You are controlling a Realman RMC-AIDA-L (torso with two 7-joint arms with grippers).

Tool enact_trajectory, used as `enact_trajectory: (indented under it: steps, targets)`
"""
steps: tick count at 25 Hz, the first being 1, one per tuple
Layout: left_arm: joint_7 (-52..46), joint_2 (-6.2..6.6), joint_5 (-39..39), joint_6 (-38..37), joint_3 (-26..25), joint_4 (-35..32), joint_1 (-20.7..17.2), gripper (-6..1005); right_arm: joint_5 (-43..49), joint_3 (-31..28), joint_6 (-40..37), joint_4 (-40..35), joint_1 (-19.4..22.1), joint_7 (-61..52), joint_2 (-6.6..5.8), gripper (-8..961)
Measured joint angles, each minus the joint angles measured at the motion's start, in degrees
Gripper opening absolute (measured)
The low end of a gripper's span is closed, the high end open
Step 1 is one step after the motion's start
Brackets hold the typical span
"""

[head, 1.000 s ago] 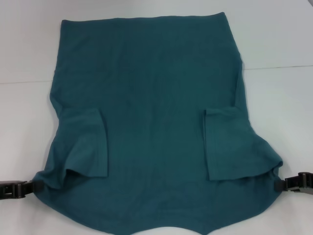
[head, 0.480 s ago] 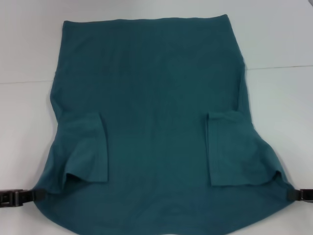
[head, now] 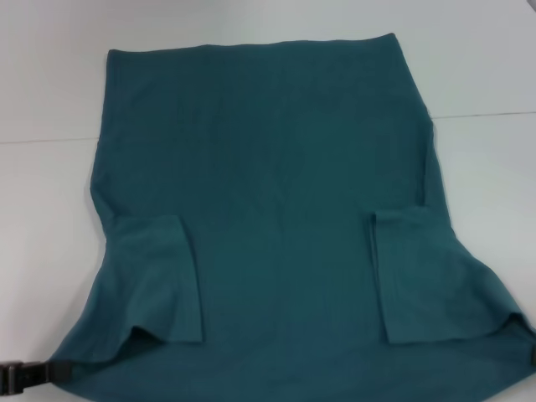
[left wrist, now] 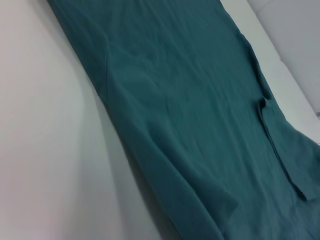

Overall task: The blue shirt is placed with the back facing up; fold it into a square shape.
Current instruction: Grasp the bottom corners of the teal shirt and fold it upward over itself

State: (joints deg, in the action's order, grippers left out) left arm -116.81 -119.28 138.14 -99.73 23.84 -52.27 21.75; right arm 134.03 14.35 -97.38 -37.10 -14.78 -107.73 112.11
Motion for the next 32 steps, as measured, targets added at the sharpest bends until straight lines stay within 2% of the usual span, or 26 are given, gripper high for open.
enact_trajectory:
  steps: [5,14,23,28,32]
  targets:
    - [1.82,-0.14,0.04,-1.91,-2.27,0.12,-1.57,33,0.05,-2.49,-1.17,0.01,2.27,4.22,0.32,36]
    - [4.12,-0.54,0.04,-5.58,-2.53,0.29,-3.41,33,0.15,-5.48,-3.11,0.01,5.92,7.10,0.43,36]
    - [5.05,-0.77,0.01,-12.07,-3.92,-0.09,-4.54,33,0.23,-10.82,-7.15,-2.24,9.52,8.18,-0.19,36]
    - [5.19,-0.78,-0.18,-13.76,-4.82,-0.17,-4.89,33,0.28,-12.30,-8.24,-2.90,9.77,8.53,-0.36,36]
    - [5.16,-0.39,-0.88,-13.39,-5.22,0.28,-3.00,34,0.11,-13.64,-8.24,-2.93,7.39,7.65,-0.63,36]
